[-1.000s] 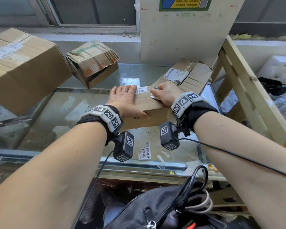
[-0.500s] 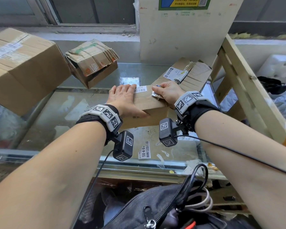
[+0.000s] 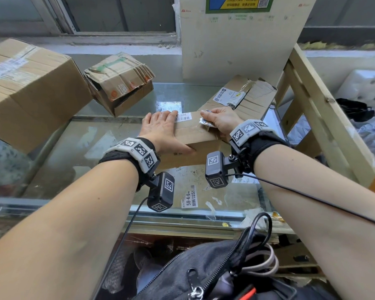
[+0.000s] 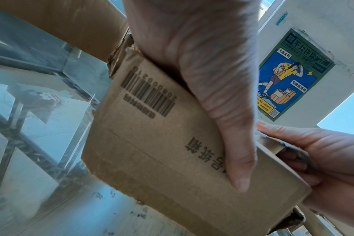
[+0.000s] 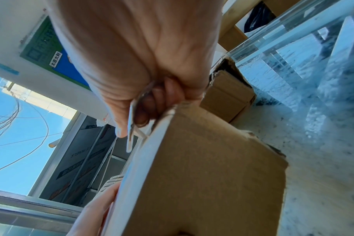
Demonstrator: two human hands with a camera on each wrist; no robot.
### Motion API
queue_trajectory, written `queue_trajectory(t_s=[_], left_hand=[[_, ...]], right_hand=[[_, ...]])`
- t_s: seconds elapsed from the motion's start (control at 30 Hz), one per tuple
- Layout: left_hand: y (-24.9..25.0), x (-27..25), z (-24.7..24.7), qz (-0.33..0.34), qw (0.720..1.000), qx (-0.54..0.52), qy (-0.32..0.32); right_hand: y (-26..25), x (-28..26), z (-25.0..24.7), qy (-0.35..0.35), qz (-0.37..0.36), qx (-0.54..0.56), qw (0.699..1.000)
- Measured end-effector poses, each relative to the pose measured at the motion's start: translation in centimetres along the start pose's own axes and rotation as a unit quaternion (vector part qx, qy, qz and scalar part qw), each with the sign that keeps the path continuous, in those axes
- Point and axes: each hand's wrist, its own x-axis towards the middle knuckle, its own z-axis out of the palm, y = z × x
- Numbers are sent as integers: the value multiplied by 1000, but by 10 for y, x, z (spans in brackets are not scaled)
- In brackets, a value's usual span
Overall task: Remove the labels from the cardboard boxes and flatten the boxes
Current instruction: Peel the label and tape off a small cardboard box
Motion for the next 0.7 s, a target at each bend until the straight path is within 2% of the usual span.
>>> queue_trajectory(t_s=[0.37, 0.7], left_hand=[[0, -1, 0, -3, 1000, -2, -2], [1, -2, -1, -3, 1000, 1, -1]], right_hand=[[10, 4, 3, 29, 10, 85, 996], [22, 7, 1, 61, 50, 152, 985]])
